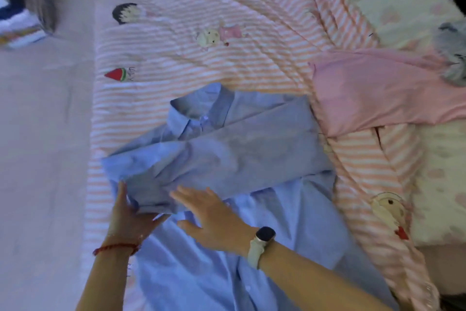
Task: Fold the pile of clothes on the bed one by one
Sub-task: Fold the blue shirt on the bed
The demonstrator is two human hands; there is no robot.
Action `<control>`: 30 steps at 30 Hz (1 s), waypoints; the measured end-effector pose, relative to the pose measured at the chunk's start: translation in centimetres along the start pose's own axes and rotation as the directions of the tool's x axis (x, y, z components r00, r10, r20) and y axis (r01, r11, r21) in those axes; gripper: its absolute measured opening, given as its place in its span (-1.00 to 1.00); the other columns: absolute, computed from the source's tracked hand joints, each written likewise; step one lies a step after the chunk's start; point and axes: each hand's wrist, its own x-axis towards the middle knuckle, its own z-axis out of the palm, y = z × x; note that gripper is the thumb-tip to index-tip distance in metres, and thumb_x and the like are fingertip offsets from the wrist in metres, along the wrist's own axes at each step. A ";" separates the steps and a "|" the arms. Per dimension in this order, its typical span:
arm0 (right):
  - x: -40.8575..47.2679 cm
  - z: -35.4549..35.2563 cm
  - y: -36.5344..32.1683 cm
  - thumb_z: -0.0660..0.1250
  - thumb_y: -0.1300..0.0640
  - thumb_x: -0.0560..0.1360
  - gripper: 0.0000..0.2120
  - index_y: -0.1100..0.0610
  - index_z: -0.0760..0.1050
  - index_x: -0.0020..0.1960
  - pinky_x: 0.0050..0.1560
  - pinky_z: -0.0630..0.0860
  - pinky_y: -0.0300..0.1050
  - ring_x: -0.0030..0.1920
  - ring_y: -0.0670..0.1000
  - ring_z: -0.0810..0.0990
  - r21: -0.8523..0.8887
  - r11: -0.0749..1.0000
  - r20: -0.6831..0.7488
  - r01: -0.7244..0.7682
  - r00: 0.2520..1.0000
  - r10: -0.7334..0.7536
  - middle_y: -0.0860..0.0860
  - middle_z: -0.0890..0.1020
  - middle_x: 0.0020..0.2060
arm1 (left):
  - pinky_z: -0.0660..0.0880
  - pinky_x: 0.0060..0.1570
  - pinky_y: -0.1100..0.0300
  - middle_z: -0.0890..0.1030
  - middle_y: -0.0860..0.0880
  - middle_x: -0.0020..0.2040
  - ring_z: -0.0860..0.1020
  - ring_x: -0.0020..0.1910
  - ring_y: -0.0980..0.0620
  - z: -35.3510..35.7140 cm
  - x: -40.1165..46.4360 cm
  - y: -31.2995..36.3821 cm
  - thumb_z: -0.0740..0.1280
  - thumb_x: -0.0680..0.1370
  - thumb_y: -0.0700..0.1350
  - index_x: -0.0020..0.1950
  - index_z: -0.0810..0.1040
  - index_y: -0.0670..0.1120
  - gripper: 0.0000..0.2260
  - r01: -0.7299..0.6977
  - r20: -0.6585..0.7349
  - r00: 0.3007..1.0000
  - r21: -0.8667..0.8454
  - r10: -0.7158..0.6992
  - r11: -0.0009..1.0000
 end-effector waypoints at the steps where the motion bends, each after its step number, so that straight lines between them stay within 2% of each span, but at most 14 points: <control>1: -0.6 0.4 0.7 0.11 0.01 0.59 -0.56 0.16 0.30 0.42 0.34 0.20 0.08 0.35 0.12 0.35 -0.004 1.000 -0.028 -0.021 0.999 0.021 0.19 0.40 0.36 | 0.50 0.00 -0.13 0.63 -0.16 0.00 0.57 -0.02 -0.20 -0.3 0.3 -0.3 0.19 0.43 0.32 0.04 0.64 -0.07 -0.48 -0.012 -0.088 0.996 0.055 0.017 0.998; 3: -1.6 0.3 2.6 0.05 -0.02 0.59 -0.57 0.19 0.38 0.34 0.27 0.31 -0.04 0.26 0.05 0.37 -0.018 0.994 -0.145 -0.108 0.984 0.105 0.20 0.51 0.25 | 0.45 -0.02 -0.02 0.54 -0.09 -0.13 0.52 -0.14 -0.07 -0.1 0.9 -0.7 0.14 0.54 0.21 -0.05 0.55 -0.05 -0.63 -0.012 -0.189 0.980 0.222 0.055 0.975; 6: -3.3 -1.3 5.3 0.09 0.05 0.50 -0.55 0.29 0.46 0.26 0.24 0.31 -0.13 0.21 0.02 0.39 -0.065 0.957 -0.253 -0.282 0.933 0.258 0.22 0.55 0.18 | 0.49 -0.22 0.11 0.50 -0.13 -0.13 0.50 -0.23 -0.07 0.4 2.7 -1.0 0.31 0.54 -0.03 -0.04 0.47 -0.13 -0.83 -0.079 -0.281 0.936 0.414 0.210 0.907; 9: -4.4 -3.2 7.0 0.08 0.09 0.49 -0.56 0.29 0.48 0.24 0.23 0.44 0.12 0.20 0.20 0.51 -0.178 0.907 -0.303 -0.382 0.898 0.319 0.21 0.55 0.17 | 0.43 -0.11 0.08 0.55 -0.25 -0.08 0.53 -0.02 -0.22 0.2 4.0 -1.6 0.30 0.53 -0.15 0.00 0.50 -0.29 -0.80 -0.139 -0.360 0.804 0.659 0.473 0.739; 11: -4.6 -4.1 7.8 0.14 0.19 0.49 -0.63 0.30 0.49 0.23 0.19 0.42 0.29 0.19 0.25 0.51 -0.256 0.870 -0.347 -0.420 0.880 0.323 0.21 0.55 0.17 | 0.32 -0.20 0.17 0.49 -0.14 -0.26 0.43 -0.13 -0.10 0.0 3.6 -1.8 0.19 0.57 -0.26 -0.10 0.47 -0.30 -0.87 -0.266 -0.350 0.730 0.646 0.587 0.716; 14: -4.7 -4.8 8.4 0.13 0.18 0.50 -0.61 0.27 0.46 0.27 0.26 0.33 0.31 0.26 0.29 0.45 -0.348 0.813 -0.348 -0.467 0.870 0.350 0.22 0.51 0.23 | 0.27 -0.21 0.13 0.33 -0.05 -0.37 0.31 -0.28 0.01 -1.9 2.7 -2.1 0.18 0.56 -0.28 -0.31 0.32 -0.13 -0.76 -0.371 -0.364 0.663 0.599 0.654 0.709; 16: -4.7 -4.7 8.8 -0.03 0.02 0.51 -0.49 0.21 0.40 0.35 0.30 0.24 0.32 0.34 0.28 0.36 -0.427 0.761 -0.286 -0.488 0.872 0.398 0.20 0.44 0.31 | 0.30 -0.15 0.07 0.47 -0.21 -0.24 0.43 -0.21 -0.12 -3.4 2.7 -2.5 0.18 0.54 -0.24 -0.14 0.44 -0.24 -0.89 -0.306 -0.382 0.649 0.660 0.658 0.685; 19: -4.1 -4.3 9.1 -0.24 -0.14 0.40 -0.28 0.10 0.25 0.45 0.38 0.05 0.28 0.45 0.22 0.18 -0.491 0.703 -0.184 -0.514 0.850 0.493 0.16 0.25 0.45 | 0.39 0.08 0.00 0.50 -0.27 0.19 0.48 0.14 -0.27 -5.2 3.4 -2.8 0.16 0.55 -0.29 0.32 0.36 -0.27 -0.67 -0.149 -0.458 0.613 0.733 0.644 0.664; 20: -4.0 -4.2 9.2 -0.27 -0.15 0.38 -0.25 0.07 0.20 0.47 0.39 0.02 0.26 0.47 0.20 0.14 -0.521 0.685 -0.152 -0.509 0.845 0.513 0.15 0.19 0.48 | 0.39 0.11 -0.04 0.47 -0.28 0.23 0.47 0.17 -0.29 -5.4 3.6 -2.8 0.18 0.54 -0.29 0.35 0.34 -0.26 -0.63 -0.156 -0.436 0.586 0.767 0.683 0.623; 22: -4.2 -3.9 9.5 -0.30 -0.16 0.39 -0.27 0.02 0.11 0.50 0.41 -0.01 0.23 0.49 0.16 0.06 -0.603 0.636 -0.060 -0.482 0.822 0.566 0.10 0.08 0.51 | 0.39 0.12 -0.12 0.44 -0.33 0.23 0.44 0.18 -0.33 -5.0 3.1 -3.8 0.20 0.51 -0.23 0.33 0.36 -0.29 -0.61 -0.201 -0.279 0.534 0.875 0.798 0.440; 25: -4.8 -3.0 9.4 -0.10 -0.07 0.47 -0.42 0.07 0.34 0.41 0.25 0.28 0.39 0.38 0.25 0.34 -0.705 0.579 -0.039 -0.410 0.837 0.545 0.19 0.33 0.41 | 0.41 0.08 -0.18 0.46 -0.28 0.25 0.41 0.21 -0.31 -3.4 1.4 -7.9 0.16 0.44 -0.05 0.31 0.40 -0.19 -0.53 -0.215 0.075 0.531 0.975 0.844 0.048; 26: -5.4 -2.4 9.5 -0.02 -0.04 0.47 -0.47 0.09 0.42 0.35 0.14 0.36 0.43 0.31 0.27 0.43 -0.735 0.557 -0.054 -0.387 0.852 0.521 0.21 0.42 0.35 | 0.43 0.08 -0.18 0.46 -0.26 0.27 0.39 0.24 -0.28 -3.0 0.9 -9.8 0.15 0.44 -0.02 0.31 0.38 -0.14 -0.54 -0.236 0.202 0.542 0.968 0.816 -0.083; 28: -6.9 -1.2 9.4 0.03 -0.02 0.47 -0.50 0.08 0.41 0.35 0.13 0.34 0.42 0.32 0.25 0.41 -0.772 0.516 -0.084 -0.371 0.864 0.496 0.20 0.43 0.33 | 0.43 0.11 -0.17 0.44 -0.22 0.31 0.32 0.29 -0.22 -2.4 -0.1 -13.8 0.17 0.44 0.00 0.32 0.36 -0.07 -0.55 -0.326 0.429 0.583 0.901 0.690 -0.284; 30: -9.2 0.4 9.1 0.02 -0.02 0.48 -0.50 0.06 0.30 0.39 0.22 0.26 0.38 0.38 0.20 0.28 -0.787 0.514 -0.108 -0.341 0.897 0.429 0.19 0.38 0.38 | 0.41 0.17 -0.14 0.42 -0.17 0.32 0.32 0.30 -0.20 -2.2 -1.0 -17.6 0.19 0.43 0.01 0.28 0.39 -0.04 -0.58 -0.427 0.568 0.600 0.823 0.563 -0.375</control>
